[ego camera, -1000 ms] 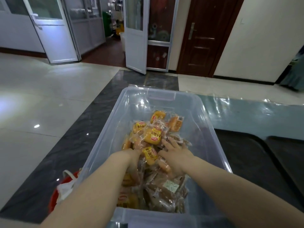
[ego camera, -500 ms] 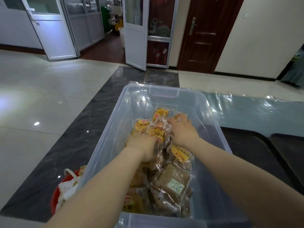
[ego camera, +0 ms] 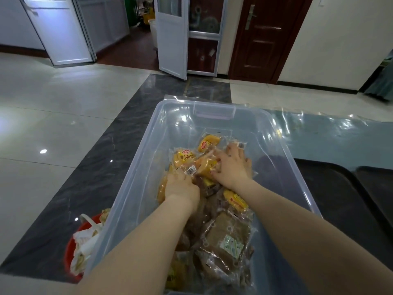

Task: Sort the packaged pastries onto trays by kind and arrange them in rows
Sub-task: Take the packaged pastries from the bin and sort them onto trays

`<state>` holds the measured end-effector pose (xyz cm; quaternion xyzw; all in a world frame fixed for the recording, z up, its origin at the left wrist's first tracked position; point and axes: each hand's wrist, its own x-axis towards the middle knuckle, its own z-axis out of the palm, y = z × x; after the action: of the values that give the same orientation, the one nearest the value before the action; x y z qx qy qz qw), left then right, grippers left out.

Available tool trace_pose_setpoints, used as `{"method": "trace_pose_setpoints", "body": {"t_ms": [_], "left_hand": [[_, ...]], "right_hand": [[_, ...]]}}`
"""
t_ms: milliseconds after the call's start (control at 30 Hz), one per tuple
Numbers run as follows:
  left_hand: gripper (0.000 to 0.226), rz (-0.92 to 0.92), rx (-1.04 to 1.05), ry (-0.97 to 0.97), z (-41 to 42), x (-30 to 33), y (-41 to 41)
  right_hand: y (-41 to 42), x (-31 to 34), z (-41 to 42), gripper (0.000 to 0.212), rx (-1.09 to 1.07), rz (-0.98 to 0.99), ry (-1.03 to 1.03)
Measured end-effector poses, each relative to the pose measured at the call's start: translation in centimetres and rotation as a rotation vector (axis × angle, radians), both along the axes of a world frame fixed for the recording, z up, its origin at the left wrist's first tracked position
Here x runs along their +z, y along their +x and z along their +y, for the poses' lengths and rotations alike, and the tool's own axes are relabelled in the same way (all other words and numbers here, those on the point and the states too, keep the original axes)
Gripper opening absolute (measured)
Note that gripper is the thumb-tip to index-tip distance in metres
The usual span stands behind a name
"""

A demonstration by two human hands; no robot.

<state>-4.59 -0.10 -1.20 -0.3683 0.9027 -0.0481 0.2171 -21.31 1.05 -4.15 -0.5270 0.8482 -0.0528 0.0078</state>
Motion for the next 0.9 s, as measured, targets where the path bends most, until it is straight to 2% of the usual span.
{"method": "trace_pose_setpoints", "body": {"t_ms": [133,233,300,367,400,467,533,600,667,733,833,900], "left_hand": [[0.049,0.135,0.13,-0.03,-0.7,0.1,1.0],[0.057,0.193,0.192,-0.008,-1.1,0.0,1.2],[0.059,0.24,0.217,-0.006,-1.6,0.0,1.1],[0.058,0.28,0.208,-0.016,-2.0,-0.1,1.1],[0.058,0.297,0.195,-0.011,-2.1,-0.2,1.2],[0.06,0.321,0.172,0.003,-2.3,-0.5,1.3],[0.068,0.315,0.142,0.027,-2.4,-0.7,1.4],[0.084,0.251,0.094,0.101,-2.5,-0.9,1.2],[0.095,0.179,0.07,0.166,-2.6,-1.1,0.9],[0.094,0.172,0.087,0.193,-2.8,-1.3,0.7],[0.088,0.184,0.147,0.238,-3.2,-1.3,0.7],[0.075,0.2,0.172,0.26,-3.3,-1.1,0.6]], "right_hand": [[-0.2,0.1,-0.2,0.058,-0.26,-0.306,-0.11],[-0.8,0.7,-0.1,0.052,-0.392,-0.404,-0.241],[-1.5,0.8,-0.2,0.053,-0.393,-0.398,-0.277],[-1.8,0.8,-0.3,0.074,-0.242,-0.444,-0.21],[-1.8,0.8,-0.4,0.088,-0.113,-0.427,-0.136],[-1.5,0.8,-0.8,0.106,0.158,-0.186,0.038],[-1.0,0.9,-1.5,0.114,0.334,0.087,0.139],[-0.6,0.9,-2.3,0.121,0.43,0.185,0.22],[-0.4,0.6,-2.7,0.124,0.472,0.204,0.313],[-0.1,0.2,-2.7,0.122,0.462,0.218,0.335],[0.1,-0.7,-2.1,0.111,0.4,0.242,0.245],[0.2,-1.3,-1.8,0.1,0.382,0.259,0.171]]}}
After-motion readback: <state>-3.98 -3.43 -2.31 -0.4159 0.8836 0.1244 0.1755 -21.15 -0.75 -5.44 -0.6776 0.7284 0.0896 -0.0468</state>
